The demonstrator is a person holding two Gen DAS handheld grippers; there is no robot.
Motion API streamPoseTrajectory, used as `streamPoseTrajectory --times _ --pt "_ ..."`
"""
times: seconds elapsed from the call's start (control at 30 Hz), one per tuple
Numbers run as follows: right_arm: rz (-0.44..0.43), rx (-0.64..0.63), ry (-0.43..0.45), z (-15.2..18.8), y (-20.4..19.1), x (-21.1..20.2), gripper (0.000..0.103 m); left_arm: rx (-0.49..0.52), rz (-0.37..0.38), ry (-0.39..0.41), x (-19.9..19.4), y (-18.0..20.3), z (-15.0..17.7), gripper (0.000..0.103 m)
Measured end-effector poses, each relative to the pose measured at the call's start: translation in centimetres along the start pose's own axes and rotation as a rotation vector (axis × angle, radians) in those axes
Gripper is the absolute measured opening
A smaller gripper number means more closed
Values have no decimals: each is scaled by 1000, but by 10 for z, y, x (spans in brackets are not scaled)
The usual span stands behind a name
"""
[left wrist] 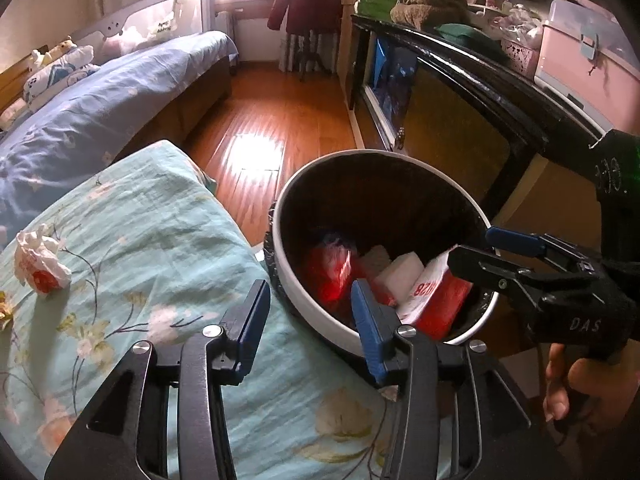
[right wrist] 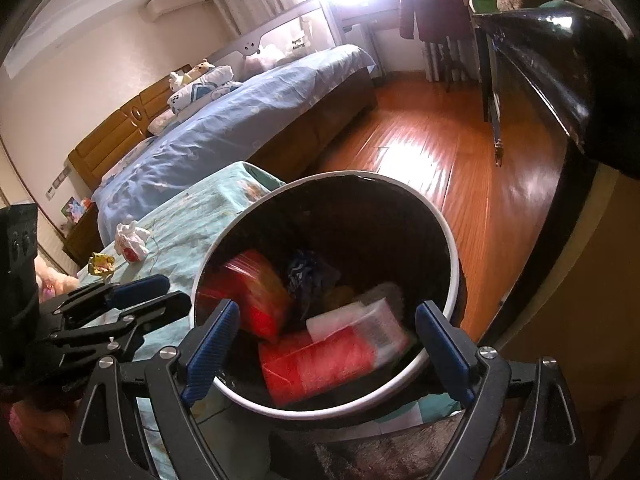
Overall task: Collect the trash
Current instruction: 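Open both tools over the bin to drop the chip bag and box, then move both open tools back over the bed toward the tissue and yellow wrapper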
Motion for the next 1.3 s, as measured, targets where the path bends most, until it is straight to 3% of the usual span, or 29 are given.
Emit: streamPoseTrajectory --times 0.2,0.4,0.7,1.3 --pt "-15 13 13 2 -5 -6 91 -39 -27 6 -7 -19 17 47" --pt "-47 5 2 8 -25 -4 91 -141 -45 -1 -15 -54 48 51" --pt "-113 -52 0 12 -78 0 96 -324 -107 2 -35 -126 96 56" --pt "-235 -183 -106 34 -192 54 96 -558 -248 38 -80 -231 160 66"
Point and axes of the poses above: each gripper's, at about its wrist camera, not at the fingertips, and x roughly the way its jaws point, y to its right, z to its underside, the point moved 8 cm from there along x, roughly the way its jaws point, and after that the axes turned 6 degrees about -y, right-handed, at the moved point
